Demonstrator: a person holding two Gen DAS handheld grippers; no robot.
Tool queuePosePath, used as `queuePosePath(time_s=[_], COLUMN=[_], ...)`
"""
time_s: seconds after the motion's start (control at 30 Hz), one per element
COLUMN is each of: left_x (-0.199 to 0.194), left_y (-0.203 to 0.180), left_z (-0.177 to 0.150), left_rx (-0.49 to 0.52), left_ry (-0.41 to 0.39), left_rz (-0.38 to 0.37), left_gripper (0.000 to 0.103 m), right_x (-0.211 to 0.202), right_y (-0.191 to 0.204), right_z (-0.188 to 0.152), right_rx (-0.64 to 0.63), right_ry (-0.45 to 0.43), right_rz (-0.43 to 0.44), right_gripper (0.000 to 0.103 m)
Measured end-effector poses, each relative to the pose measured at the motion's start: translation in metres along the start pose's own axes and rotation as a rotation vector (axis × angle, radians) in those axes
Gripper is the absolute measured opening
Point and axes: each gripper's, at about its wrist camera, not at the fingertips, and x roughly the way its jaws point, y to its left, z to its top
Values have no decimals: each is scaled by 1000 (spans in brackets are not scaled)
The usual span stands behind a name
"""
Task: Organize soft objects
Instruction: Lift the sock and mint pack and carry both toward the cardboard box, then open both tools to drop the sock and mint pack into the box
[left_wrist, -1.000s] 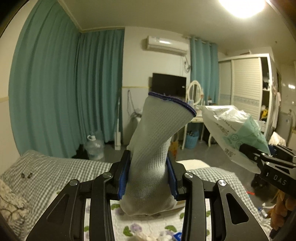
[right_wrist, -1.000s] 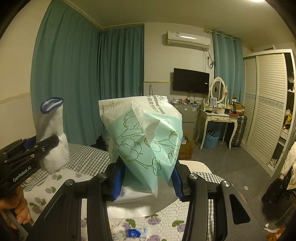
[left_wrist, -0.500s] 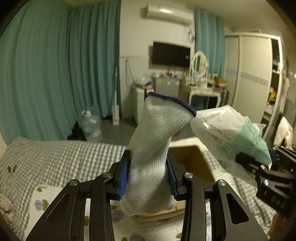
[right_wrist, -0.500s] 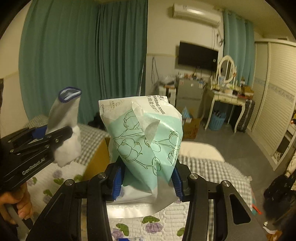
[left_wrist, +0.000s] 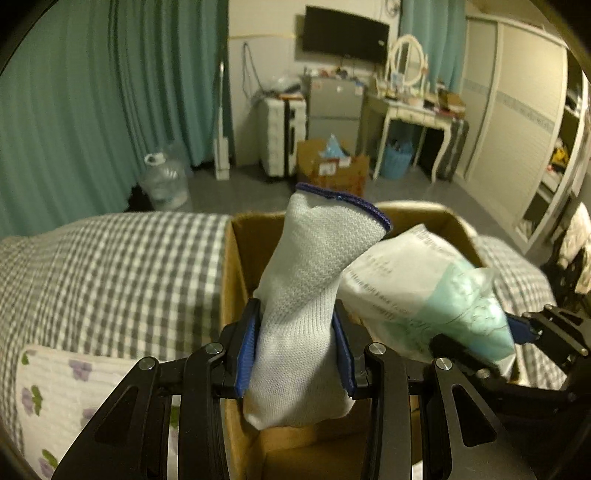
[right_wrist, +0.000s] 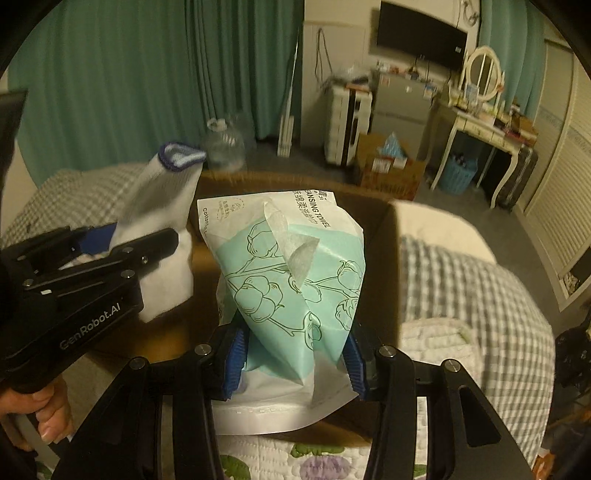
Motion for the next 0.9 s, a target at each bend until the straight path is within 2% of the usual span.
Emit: queuePosePath(time_s=[0.13, 0.4, 0.47, 0.53, 0.6, 0.63, 0.7, 0.77, 0.9], left_x=[18, 28, 26, 21, 16, 12, 1, -15, -55], left_y=[-4, -16, -15, -15, -12, -11, -10, -10, -13], left_z=[-1, 4, 4, 3, 7, 8, 11, 17, 28], left_rx=[19, 33, 17, 5, -3, -8, -18, -11, 12], left_ry=[65, 105, 107, 102, 88, 80, 64, 32, -42], left_rz=[-6, 8, 3, 34, 41, 36, 36, 12, 31], left_gripper=[36, 37, 43, 51, 54, 56, 66, 67, 68], right_x=[25, 43, 39, 29, 16, 11, -9, -24, -65], right_y=[3, 5, 4, 1, -2, -3, -3, -4, -6], right_z=[-4, -5, -5, -7, -9, -9, -11, -11, -5], right_rx=[-13, -37, -32, -29, -21, -19, -8, 0, 18], right_ry=[59, 149, 136, 108, 85, 80, 54, 24, -53], right_rz=[-5, -37, -40, -33, -25, -24, -15, -18, -16], right_gripper=[47, 50, 55, 68, 73, 73, 73, 73, 76])
